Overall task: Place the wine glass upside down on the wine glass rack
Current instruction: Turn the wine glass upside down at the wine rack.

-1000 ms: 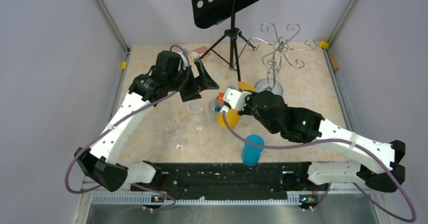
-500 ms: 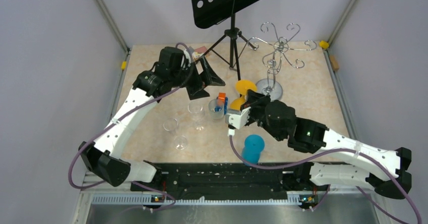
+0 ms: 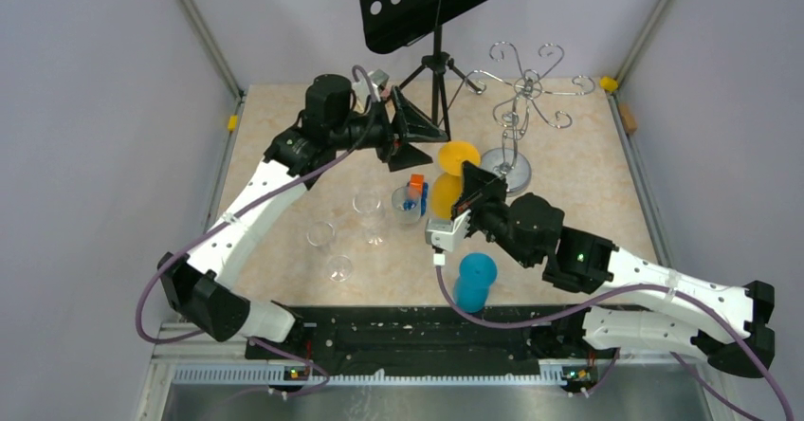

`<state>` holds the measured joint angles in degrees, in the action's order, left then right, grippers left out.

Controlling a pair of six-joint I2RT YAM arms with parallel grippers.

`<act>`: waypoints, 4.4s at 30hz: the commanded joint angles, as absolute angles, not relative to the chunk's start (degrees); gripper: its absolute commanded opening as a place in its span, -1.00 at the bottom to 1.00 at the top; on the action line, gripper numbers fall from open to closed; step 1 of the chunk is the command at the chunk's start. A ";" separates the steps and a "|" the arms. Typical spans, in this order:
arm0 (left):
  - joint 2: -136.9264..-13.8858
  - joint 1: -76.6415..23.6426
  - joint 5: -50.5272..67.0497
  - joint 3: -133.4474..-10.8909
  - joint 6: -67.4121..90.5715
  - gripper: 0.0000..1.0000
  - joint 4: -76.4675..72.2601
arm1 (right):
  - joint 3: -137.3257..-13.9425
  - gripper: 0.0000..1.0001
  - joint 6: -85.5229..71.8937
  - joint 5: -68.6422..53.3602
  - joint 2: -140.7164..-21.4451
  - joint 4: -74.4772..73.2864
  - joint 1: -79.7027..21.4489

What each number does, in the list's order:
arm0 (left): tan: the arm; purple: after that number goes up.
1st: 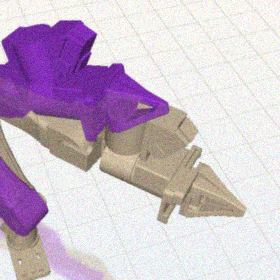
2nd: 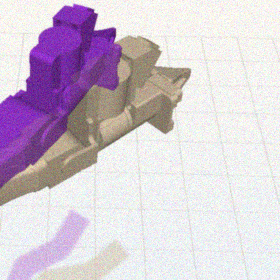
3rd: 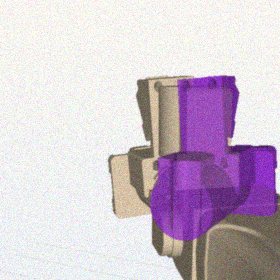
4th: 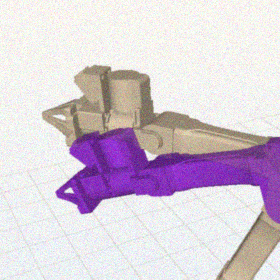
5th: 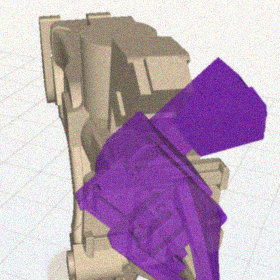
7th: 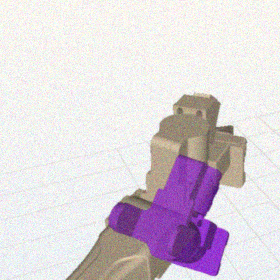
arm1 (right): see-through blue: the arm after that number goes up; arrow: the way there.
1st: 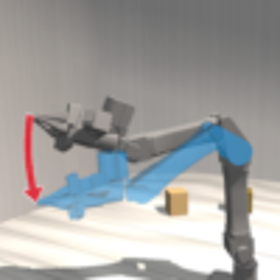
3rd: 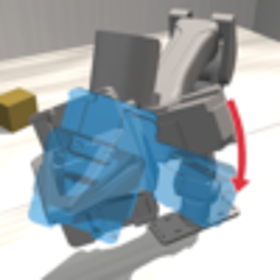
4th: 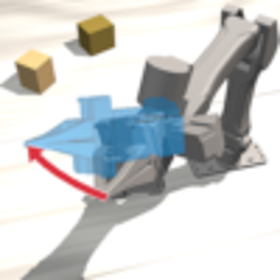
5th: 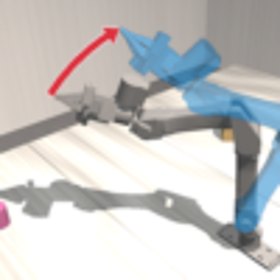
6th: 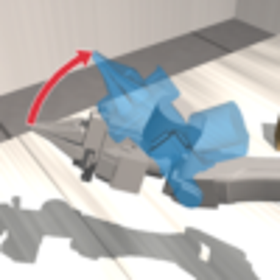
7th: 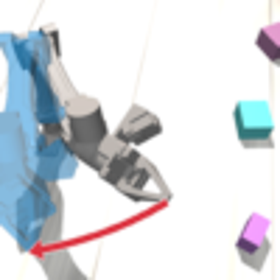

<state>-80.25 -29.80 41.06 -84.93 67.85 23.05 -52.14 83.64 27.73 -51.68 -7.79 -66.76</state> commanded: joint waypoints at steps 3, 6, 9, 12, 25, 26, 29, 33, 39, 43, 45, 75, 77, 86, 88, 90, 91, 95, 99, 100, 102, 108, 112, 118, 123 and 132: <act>-81.93 -32.66 42.35 -84.95 71.23 0.35 17.36 | -53.08 -1.00 86.13 26.44 -50.78 -3.17 -67.50; -82.53 -33.42 42.32 -84.39 72.66 0.12 15.39 | -53.28 -1.00 86.20 26.33 -51.04 -2.96 -67.50; -83.04 -34.06 42.67 -84.21 73.93 -0.13 13.74 | -53.30 -1.00 86.22 26.23 -51.16 -2.82 -67.50; -83.14 -34.51 42.55 -84.01 74.34 -0.33 13.38 | -53.28 -1.00 86.18 26.30 -51.19 -2.93 -67.51; -82.40 -34.63 42.20 -81.69 76.12 -1.00 12.36 | -53.03 -1.00 84.81 26.99 -50.89 -3.17 -67.51; -82.44 -34.66 42.18 -81.70 76.11 -1.00 12.39 | -53.02 -1.00 84.63 27.15 -50.89 -3.31 -67.50; -82.52 -34.65 41.93 -81.70 76.03 -1.00 12.67 | -52.80 -0.99 83.70 27.44 -50.74 -4.29 -67.50; -82.70 -34.58 41.51 -82.05 75.86 -1.00 12.74 | -52.48 -0.54 81.57 27.75 -50.10 -5.84 -67.50; -82.96 -34.59 41.04 -82.62 75.70 -1.00 12.99 | -52.45 0.08 77.38 28.55 -49.10 -6.86 -67.50; -82.83 -34.58 40.56 -82.60 75.27 -1.00 13.67 | -53.41 0.34 73.06 28.70 -49.14 -8.67 -67.51; -82.74 -34.54 40.33 -82.54 74.79 -1.00 14.22 | -54.40 0.43 69.90 28.53 -49.13 -10.31 -67.54; -79.36 -33.85 36.91 -79.56 69.09 -1.00 20.39 | -83.62 0.96 17.07 18.60 -65.38 -35.84 -58.96; -79.39 -33.85 36.97 -79.33 69.00 -1.00 20.34 | -85.96 0.96 14.20 16.42 -66.43 -37.90 -56.31; -80.51 -33.86 38.09 -79.43 68.99 -1.00 19.32 | -89.33 0.97 2.74 4.68 -66.44 -38.86 -40.93; -80.95 -33.84 38.53 -79.66 69.07 -1.00 19.02 | -89.59 0.97 0.69 2.55 -66.17 -38.99 -38.43; -81.35 -33.85 38.76 -79.97 69.25 -1.00 18.71 | -89.73 0.97 -2.25 1.75 -65.89 -39.09 -36.43; -81.47 -33.88 38.77 -80.02 69.37 -1.00 18.46 | -89.86 0.97 -3.85 1.22 -65.77 -39.22 -35.13; -82.14 -33.91 38.71 -80.34 70.27 -1.00 16.61 | -90.75 0.97 -9.33 -3.23 -65.29 -40.04 -29.62; -82.96 -33.87 38.46 -80.33 72.07 -1.00 12.80 | -90.62 0.97 -15.55 -9.98 -64.19 -39.43 -22.27; -83.19 -33.85 38.62 -80.39 72.73 -1.00 11.69 | -90.63 0.97 -16.92 -11.49 -64.01 -39.38 -20.76; -83.61 -33.97 38.76 -80.37 74.21 -1.00 9.64 | -90.62 0.97 -19.23 -13.87 -63.66 -39.50 -18.44; -84.09 -34.50 36.87 -80.07 77.07 -1.00 3.28 | -90.92 0.95 -26.02 -17.11 -61.87 -39.75 -12.43; -84.29 -35.28 33.34 -78.35 79.83 -1.00 -3.87 | -90.39 0.95 -28.37 -15.69 -60.33 -39.45 -10.84; -86.93 -36.08 32.13 -79.56 82.62 -1.00 -6.81 | -90.11 0.95 -28.74 -13.23 -59.47 -40.39 -10.51; -86.78 -36.72 28.02 -79.10 83.41 -1.00 -6.77 | -90.09 0.95 -28.75 -12.39 -59.31 -40.51 -10.41; -85.20 -37.29 17.54 -77.81 84.60 -1.00 -4.41 | -89.66 0.97 -28.39 -12.53 -59.06 -40.29 -10.42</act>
